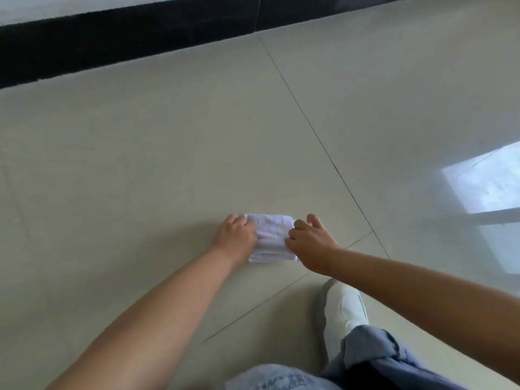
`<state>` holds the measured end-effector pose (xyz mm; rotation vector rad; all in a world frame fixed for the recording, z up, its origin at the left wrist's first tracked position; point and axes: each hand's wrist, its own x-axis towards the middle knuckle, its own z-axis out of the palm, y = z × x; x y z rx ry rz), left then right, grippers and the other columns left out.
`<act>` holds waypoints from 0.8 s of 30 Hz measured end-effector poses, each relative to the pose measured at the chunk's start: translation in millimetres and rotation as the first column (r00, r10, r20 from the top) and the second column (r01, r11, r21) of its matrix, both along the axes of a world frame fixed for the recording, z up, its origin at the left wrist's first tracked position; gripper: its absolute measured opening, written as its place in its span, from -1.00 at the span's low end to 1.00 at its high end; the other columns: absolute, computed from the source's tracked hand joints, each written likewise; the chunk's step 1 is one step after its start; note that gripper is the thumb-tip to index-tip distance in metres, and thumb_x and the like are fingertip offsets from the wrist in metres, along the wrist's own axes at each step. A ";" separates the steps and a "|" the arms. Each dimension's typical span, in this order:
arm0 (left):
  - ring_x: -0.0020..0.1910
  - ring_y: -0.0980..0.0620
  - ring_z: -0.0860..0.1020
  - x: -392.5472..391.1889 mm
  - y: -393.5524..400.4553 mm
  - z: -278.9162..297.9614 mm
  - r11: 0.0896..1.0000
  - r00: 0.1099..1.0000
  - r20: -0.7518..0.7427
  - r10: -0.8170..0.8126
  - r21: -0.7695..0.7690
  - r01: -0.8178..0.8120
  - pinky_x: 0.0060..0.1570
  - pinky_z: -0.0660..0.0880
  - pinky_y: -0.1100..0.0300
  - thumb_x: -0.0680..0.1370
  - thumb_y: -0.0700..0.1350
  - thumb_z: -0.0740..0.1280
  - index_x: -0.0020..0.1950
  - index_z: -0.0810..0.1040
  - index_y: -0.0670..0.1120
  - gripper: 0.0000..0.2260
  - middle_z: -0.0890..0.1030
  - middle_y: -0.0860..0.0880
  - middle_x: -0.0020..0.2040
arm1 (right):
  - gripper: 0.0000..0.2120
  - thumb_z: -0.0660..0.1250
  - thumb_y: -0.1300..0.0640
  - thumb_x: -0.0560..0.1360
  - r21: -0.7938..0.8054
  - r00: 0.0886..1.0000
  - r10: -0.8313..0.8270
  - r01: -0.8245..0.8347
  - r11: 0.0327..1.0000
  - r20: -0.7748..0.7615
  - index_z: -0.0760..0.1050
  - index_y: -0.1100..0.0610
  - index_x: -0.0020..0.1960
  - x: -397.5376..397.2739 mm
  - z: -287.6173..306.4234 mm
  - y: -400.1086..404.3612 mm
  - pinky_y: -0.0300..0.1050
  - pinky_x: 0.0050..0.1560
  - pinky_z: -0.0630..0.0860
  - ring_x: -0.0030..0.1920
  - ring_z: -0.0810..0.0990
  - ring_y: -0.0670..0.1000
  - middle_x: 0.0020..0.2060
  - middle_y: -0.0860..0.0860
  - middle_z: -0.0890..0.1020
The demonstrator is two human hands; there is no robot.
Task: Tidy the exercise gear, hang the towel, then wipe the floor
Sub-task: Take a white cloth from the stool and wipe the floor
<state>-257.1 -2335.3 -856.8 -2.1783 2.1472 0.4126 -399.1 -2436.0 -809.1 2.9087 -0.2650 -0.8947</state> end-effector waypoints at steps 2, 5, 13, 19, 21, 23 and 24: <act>-0.51 0.06 0.59 -11.8 5.2 16.7 0.999 1.000 -0.017 -0.013 -0.036 0.013 -0.36 0.51 0.39 -0.22 -0.08 0.60 -0.61 0.56 -0.08 -0.69 0.56 0.01 -0.56 | -0.85 0.32 0.28 0.00 -0.056 0.999 0.048 -0.049 0.997 -0.015 0.49 0.03 -0.54 -8.5 7.5 1.1 -0.11 -0.07 0.32 -0.38 0.53 -0.01 -0.56 -0.10 0.48; -0.04 -0.04 0.62 -31.9 2.6 23.3 0.993 0.993 -0.115 -0.012 0.112 0.025 0.08 0.49 0.23 0.21 -0.08 0.54 -0.20 0.69 -0.09 -0.79 0.66 -0.08 -0.14 | -0.86 0.36 0.27 0.16 -0.046 0.988 0.115 -0.120 0.992 -0.107 0.57 0.05 -0.36 -13.0 15.8 -6.2 -0.11 -0.02 0.43 -0.19 0.54 0.02 -0.44 -0.06 0.40; -0.62 0.04 0.50 -57.7 -16.1 3.5 0.998 0.993 -0.108 0.042 0.053 -0.037 -0.60 0.38 0.40 -0.37 -0.21 0.53 -0.69 0.45 -0.14 -0.63 0.44 0.00 -0.64 | -0.71 0.53 0.19 -0.21 -0.039 0.980 0.198 -0.199 0.979 -0.018 0.42 0.03 -0.66 -25.8 -4.7 -43.6 -0.13 -0.16 0.52 -0.44 0.51 -0.03 -0.65 -0.11 0.39; -0.58 0.05 0.54 -65.2 -107.5 -2.1 0.994 0.994 0.028 -0.103 -0.016 0.104 -0.40 0.51 0.38 0.10 -0.17 0.23 -0.66 0.53 -0.10 -0.85 0.50 0.03 -0.62 | -0.70 0.52 0.25 -0.20 -0.051 0.993 -0.006 0.012 0.999 0.115 0.51 0.07 -0.53 -64.7 -21.5 -113.2 -0.02 -0.01 0.23 -0.35 0.61 0.03 -0.52 -0.07 0.52; -0.63 0.08 0.51 -69.2 -155.3 -1.1 0.985 0.984 0.077 -0.163 -0.050 0.167 -0.43 0.48 0.41 0.02 -0.17 0.23 -0.69 0.51 -0.10 -0.90 0.47 0.03 -0.66 | -0.67 0.52 0.27 -0.23 -0.059 0.982 -0.088 0.099 0.993 0.169 0.51 0.06 -0.52 -86.2 -32.6 -145.9 0.00 0.01 0.23 -0.35 0.62 0.03 -0.52 -0.08 0.53; -0.52 0.12 0.58 -75.0 -201.4 6.7 0.977 0.971 0.110 -0.214 0.002 0.215 -0.35 0.50 0.39 0.13 -0.20 0.24 -0.59 0.60 -0.06 -0.84 0.56 0.05 -0.57 | -0.67 0.53 0.31 -0.20 -0.050 0.954 -0.146 0.164 0.985 0.260 0.52 0.07 -0.51 -95.9 -37.0 -181.9 0.02 0.03 0.21 -0.32 0.64 0.05 -0.51 -0.07 0.55; -0.30 0.11 0.65 -73.4 -224.2 10.7 0.969 0.961 0.130 -0.245 0.078 0.236 -0.18 0.53 0.33 0.28 -0.23 0.26 -0.38 0.69 -0.03 -0.78 0.67 0.04 -0.37 | -0.68 0.52 0.33 -0.18 -0.045 0.938 -0.165 0.187 0.981 0.304 0.53 0.09 -0.50 -95.8 -38.6 -203.0 0.03 0.04 0.21 -0.31 0.64 0.06 -0.50 -0.06 0.55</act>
